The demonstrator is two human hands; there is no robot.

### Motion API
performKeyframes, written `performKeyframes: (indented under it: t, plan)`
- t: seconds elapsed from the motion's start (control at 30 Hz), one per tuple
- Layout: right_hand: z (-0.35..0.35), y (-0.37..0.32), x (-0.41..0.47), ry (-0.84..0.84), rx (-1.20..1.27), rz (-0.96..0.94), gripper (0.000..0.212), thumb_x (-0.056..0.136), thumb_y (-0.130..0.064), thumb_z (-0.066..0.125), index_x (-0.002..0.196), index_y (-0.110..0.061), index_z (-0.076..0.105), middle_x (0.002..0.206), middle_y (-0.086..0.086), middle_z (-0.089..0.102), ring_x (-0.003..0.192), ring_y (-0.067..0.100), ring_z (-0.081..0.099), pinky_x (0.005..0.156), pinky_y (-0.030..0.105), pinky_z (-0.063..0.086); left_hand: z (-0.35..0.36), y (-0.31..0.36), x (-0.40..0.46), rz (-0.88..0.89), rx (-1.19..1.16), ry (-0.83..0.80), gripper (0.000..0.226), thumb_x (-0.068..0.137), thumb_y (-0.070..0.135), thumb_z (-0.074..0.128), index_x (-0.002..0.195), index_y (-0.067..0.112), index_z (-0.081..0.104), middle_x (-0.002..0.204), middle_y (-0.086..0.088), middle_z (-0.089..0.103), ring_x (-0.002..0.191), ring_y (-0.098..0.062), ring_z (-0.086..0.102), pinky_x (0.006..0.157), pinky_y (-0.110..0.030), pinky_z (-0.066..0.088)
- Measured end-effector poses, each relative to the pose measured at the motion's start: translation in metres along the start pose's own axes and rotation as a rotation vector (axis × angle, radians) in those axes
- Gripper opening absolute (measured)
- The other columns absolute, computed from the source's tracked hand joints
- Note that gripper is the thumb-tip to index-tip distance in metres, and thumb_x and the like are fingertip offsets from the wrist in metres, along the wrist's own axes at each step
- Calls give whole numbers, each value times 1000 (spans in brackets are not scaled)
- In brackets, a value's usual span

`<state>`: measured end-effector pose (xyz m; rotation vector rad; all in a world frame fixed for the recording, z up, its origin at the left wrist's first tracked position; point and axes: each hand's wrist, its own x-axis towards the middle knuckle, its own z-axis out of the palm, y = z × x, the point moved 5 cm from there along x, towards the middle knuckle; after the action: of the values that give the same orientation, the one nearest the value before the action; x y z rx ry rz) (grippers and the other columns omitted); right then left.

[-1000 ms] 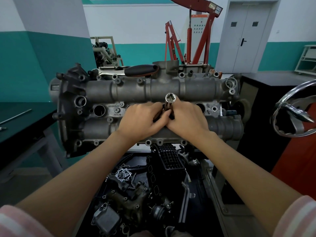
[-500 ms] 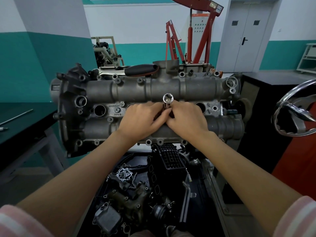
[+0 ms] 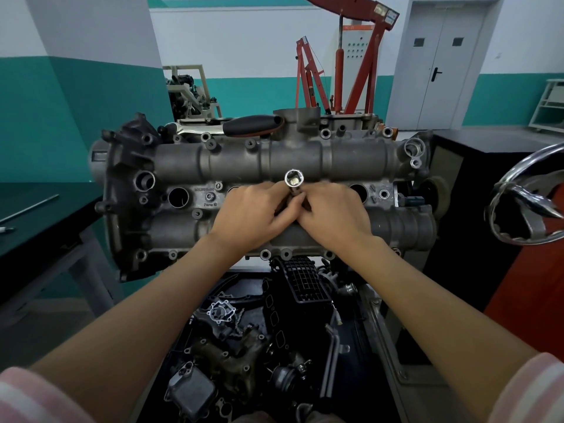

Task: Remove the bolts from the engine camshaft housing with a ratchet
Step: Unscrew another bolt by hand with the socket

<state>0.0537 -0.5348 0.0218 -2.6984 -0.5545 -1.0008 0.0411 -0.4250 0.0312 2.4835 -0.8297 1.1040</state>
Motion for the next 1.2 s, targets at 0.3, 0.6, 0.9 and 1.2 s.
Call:
performKeyframes:
  t: [0.3,0.6,0.9,1.2]
  plan:
    - [-4,-2,-1,42,31,15,27,87,-32,48,101,-10,49,87,7,65,78,29,61,62,30,29,2,-1,0,-9,9,-38,66,85,52,21,88,6,68,74,-8,67,64,-28,62,56,-42,46]
    - [-4,-3,-2,53,4,-15,24,91,-31,46,89,-10,56,84,8,65,79,29,58,62,29,23,2,-1,0,-2,4,-45,63,86,51,24,81,4,66,66,-7,62,56,-26,57,50,-36,43]
    - [-4,-2,-3,61,11,8,21,85,-31,50,92,-11,46,81,8,64,73,29,59,60,29,26,1,1,0,-9,-3,-22,60,85,49,28,83,6,69,68,-9,65,59,-29,60,50,-36,45]
    - [-4,-3,-4,54,7,-29,24,90,-30,45,96,-9,54,88,8,64,80,28,58,63,28,24,2,-1,0,10,3,-24,59,86,49,27,79,4,65,64,-6,63,55,-26,57,47,-34,41]
